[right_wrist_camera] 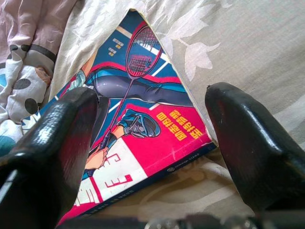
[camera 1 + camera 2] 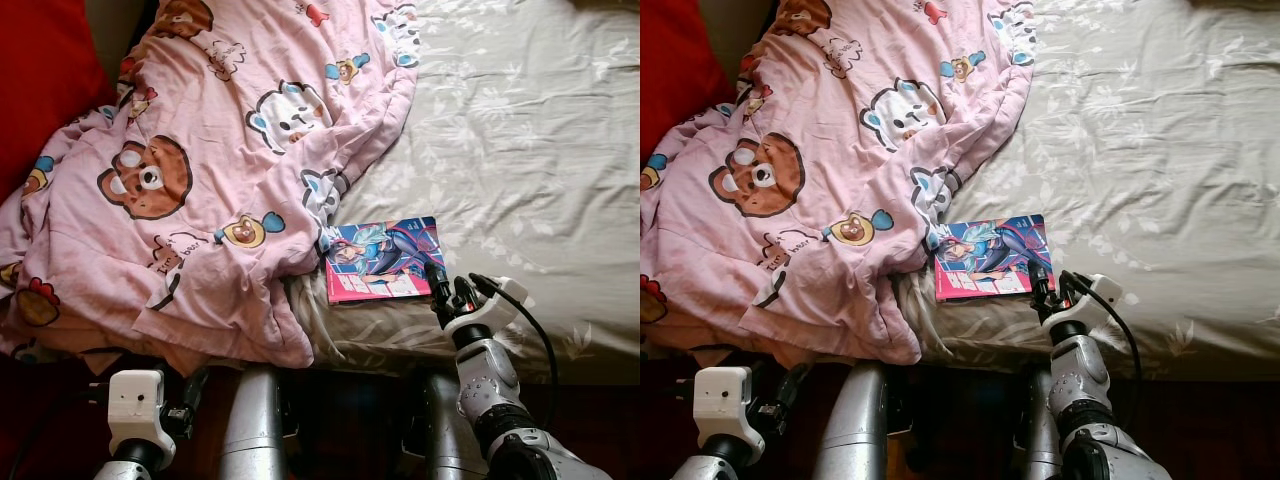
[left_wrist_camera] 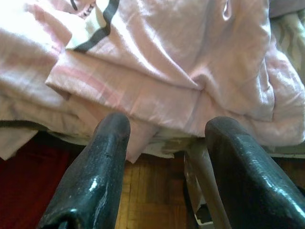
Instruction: Clean up the room
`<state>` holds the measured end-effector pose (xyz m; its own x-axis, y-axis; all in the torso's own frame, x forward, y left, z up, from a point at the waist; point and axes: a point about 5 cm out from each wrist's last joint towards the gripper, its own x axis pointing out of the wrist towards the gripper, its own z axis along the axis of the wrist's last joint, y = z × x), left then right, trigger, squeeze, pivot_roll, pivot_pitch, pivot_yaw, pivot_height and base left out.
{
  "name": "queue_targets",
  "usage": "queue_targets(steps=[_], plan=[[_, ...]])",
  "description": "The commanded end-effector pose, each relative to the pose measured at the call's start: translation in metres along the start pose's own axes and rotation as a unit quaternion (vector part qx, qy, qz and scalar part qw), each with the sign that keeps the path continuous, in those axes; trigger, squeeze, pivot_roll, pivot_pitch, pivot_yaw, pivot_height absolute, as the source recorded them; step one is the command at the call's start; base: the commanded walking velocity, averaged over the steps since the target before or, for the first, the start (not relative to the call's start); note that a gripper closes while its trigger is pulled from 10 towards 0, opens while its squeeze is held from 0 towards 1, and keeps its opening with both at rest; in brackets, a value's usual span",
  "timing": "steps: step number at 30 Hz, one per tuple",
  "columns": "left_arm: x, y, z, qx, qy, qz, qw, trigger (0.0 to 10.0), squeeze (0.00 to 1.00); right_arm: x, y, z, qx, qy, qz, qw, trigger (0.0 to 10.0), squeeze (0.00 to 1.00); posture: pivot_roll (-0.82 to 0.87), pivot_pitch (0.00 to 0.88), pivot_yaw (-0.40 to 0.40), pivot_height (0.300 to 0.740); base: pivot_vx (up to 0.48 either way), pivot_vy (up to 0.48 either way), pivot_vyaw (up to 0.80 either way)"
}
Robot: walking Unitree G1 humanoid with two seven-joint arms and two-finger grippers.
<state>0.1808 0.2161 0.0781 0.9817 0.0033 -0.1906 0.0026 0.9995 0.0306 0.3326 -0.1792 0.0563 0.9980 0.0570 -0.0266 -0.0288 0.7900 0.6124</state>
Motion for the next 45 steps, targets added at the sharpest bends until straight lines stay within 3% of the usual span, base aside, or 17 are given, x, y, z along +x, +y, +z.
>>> queue_targets(steps=[1,15,21,30,40,45], plan=[[-0.008,0.007,-0.005,0.006,0.020,0.008,1.000,10.0,0.00,-0.008,-0.006,-0.011,0.012,0.017,-0.013,1.000,10.0,0.00,0.20,0.416,0.121,0.607,0.000,0.000,0.00],[-0.017,0.014,-0.003,0.015,0.030,0.015,0.999,10.0,0.00,-0.011,-0.010,-0.014,0.054,0.012,-0.020,0.998,10.0,0.00,0.22,0.433,0.140,0.607,0.000,0.000,0.00],[-0.018,0.016,0.001,0.019,0.028,0.014,0.999,10.0,0.00,-0.014,-0.014,-0.018,0.097,0.015,-0.025,0.995,10.0,0.00,0.23,0.441,0.148,0.607,0.000,0.000,0.00],[-0.025,0.018,0.002,0.022,0.035,0.015,0.999,10.0,0.00,-0.023,-0.026,-0.022,0.129,0.009,-0.066,0.989,10.0,0.00,0.25,0.456,0.156,0.607,0.000,0.000,0.00],[-0.028,0.015,0.002,0.030,0.040,0.005,0.999,10.0,0.00,-0.033,-0.036,-0.030,0.167,0.013,-0.097,0.981,10.0,0.00,0.25,0.464,0.164,0.607,0.000,0.000,0.00],[-0.032,0.016,0.003,0.034,0.044,0.004,0.998,10.0,0.00,-0.041,-0.039,-0.042,0.227,0.024,-0.109,0.968,10.0,0.00,0.26,0.470,0.169,0.607,0.000,0.000,0.00]])
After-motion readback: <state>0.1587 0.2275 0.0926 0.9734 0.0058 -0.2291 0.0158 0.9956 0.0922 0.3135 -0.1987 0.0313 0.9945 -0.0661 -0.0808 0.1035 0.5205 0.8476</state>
